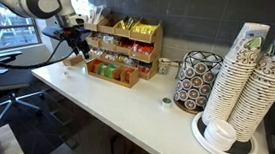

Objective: Put one red sachet on the counter

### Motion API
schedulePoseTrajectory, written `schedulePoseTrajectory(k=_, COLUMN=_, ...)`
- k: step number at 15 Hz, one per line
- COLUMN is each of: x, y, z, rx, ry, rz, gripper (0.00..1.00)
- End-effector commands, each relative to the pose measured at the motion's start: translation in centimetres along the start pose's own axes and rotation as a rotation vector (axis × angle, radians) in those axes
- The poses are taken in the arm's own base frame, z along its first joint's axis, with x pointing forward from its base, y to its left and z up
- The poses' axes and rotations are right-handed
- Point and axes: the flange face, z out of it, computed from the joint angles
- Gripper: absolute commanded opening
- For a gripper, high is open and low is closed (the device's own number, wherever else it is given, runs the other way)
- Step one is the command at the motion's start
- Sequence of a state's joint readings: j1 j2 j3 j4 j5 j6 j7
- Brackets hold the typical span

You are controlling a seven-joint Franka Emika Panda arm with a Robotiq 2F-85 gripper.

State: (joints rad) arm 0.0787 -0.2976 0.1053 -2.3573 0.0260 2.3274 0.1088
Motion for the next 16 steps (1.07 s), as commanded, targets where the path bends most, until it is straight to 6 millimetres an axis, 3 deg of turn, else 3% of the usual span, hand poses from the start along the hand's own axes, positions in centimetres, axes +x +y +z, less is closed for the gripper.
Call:
schedulePoseTrajectory(k=1, x=3.0, y=1.7, z=2.7, rx=0.063, ry=0.0, rz=0.025, gripper=0.71)
schedulePoseTrajectory(k=4, x=4.9, y=2.5, z=4.6, rx=0.097, ry=0.023, rz=0.038, gripper=0.65)
schedulePoseTrajectory(k=10, x=7.5, y=5.0, z=8.4, rx=0.088, ry=0.072, rz=0.105, gripper=0.7)
schedulePoseTrajectory(k=12, x=8.1, y=5.8, z=9.2, rx=0.089, ry=0.082, rz=0.125, gripper=0.61)
schedulePoseTrajectory(k=14, x=8.6, y=6.4, z=9.8, rx=0.09, ry=0.092, rz=0.139, gripper=0.44)
schedulePoseTrajectory(k=16, x=9.1, y=6.8, z=10.4, rx=0.089, ry=0.096, rz=0.149, gripper=0.47)
